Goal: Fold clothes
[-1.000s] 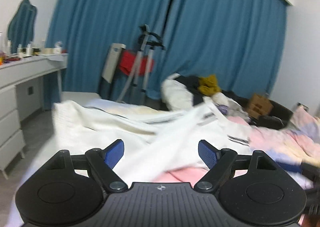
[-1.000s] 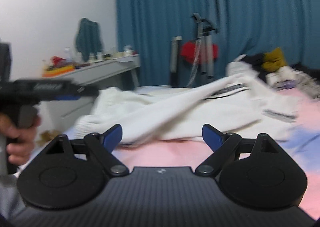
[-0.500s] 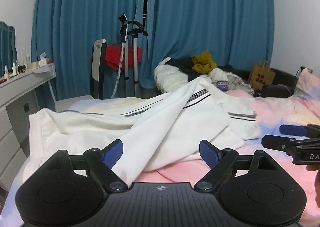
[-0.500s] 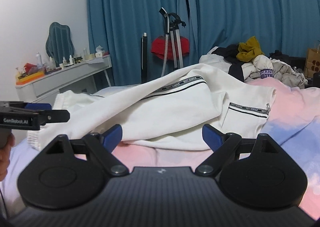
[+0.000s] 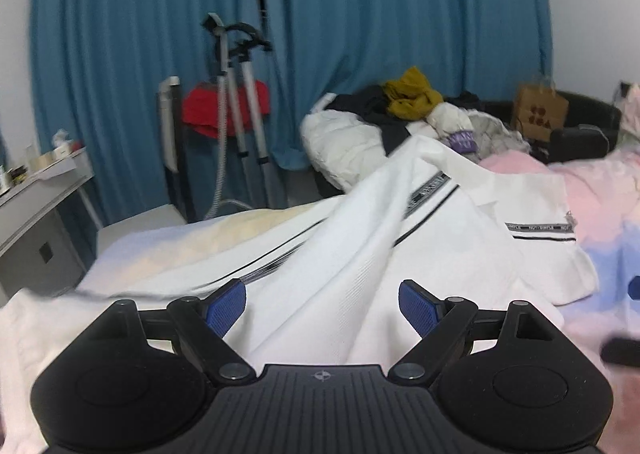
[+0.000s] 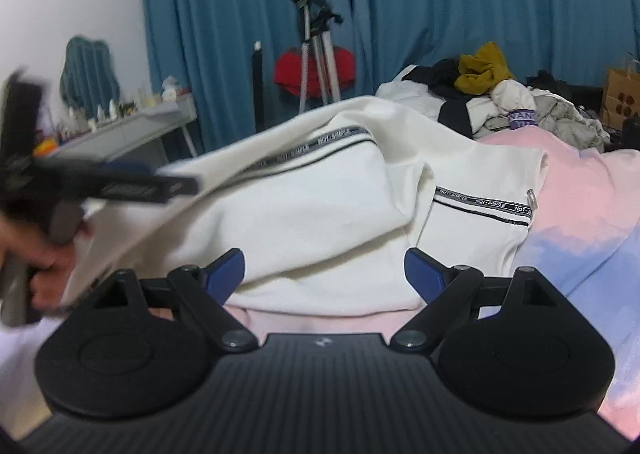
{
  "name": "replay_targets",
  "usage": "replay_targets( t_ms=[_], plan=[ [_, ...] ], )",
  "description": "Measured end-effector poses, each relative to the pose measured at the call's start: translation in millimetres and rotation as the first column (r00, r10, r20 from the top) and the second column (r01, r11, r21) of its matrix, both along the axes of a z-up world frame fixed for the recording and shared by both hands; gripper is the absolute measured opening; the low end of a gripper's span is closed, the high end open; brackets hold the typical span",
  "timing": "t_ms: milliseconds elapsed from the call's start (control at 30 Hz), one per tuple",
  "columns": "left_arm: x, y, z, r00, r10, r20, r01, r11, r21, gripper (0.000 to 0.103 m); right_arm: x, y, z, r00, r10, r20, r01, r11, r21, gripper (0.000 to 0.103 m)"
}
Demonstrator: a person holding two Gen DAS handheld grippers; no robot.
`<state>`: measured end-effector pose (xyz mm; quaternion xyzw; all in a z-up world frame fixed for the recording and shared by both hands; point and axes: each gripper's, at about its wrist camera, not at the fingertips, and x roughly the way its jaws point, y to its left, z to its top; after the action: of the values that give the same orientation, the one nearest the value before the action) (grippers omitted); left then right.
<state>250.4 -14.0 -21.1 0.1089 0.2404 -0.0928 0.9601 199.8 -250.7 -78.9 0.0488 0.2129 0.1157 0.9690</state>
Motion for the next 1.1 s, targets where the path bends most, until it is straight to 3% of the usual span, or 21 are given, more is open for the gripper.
replay_targets(
  t_ms=[167,433,500,600,667,700,900,1100],
  plan=[
    [42,-44,-17,0.998,-0.054,-0.014,0.055,0.997,0.057,0.085,8,-18,-6,0.999,-0.023,-0.029,0.023,1.0,0.021,0.088],
    [73,-85,-42,0.997,-0.074,-0.006,0.074,0.994,0.086,0.083,14,-36,-14,0.997,-0.052,-0.057,0.056,0.996,0.073,0.088],
    [77,-93,-46,0.997,-0.078,-0.012,0.079,0.993,0.083,0.074,13,-44,-14,0.995,-0.084,-0.05,0.089,0.992,0.095,0.088],
    [81,-105,-50,0.996,-0.086,-0.024,0.088,0.989,0.119,0.047,13,-56,-18,0.991,-0.111,-0.067,0.118,0.988,0.104,0.088],
    [79,-105,-47,0.996,-0.083,-0.038,0.087,0.988,0.127,0.005,12,-66,-19,0.989,-0.139,-0.054,0.144,0.984,0.106,0.088],
    [78,-106,-46,0.996,-0.082,-0.044,0.087,0.988,0.131,0.004,12,-70,-21,0.983,-0.171,-0.061,0.176,0.979,0.107,0.088],
    [20,-90,-3,0.979,-0.204,0.0,0.203,0.977,0.07,0.002,4,-103,-15,0.965,-0.253,-0.067,0.262,0.944,0.202,0.088],
    [-76,-71,20,0.953,-0.302,-0.008,0.302,0.953,-0.007,0.002,-13,-125,-7,0.956,-0.288,-0.051,0.289,0.904,0.316,0.088]
  ],
)
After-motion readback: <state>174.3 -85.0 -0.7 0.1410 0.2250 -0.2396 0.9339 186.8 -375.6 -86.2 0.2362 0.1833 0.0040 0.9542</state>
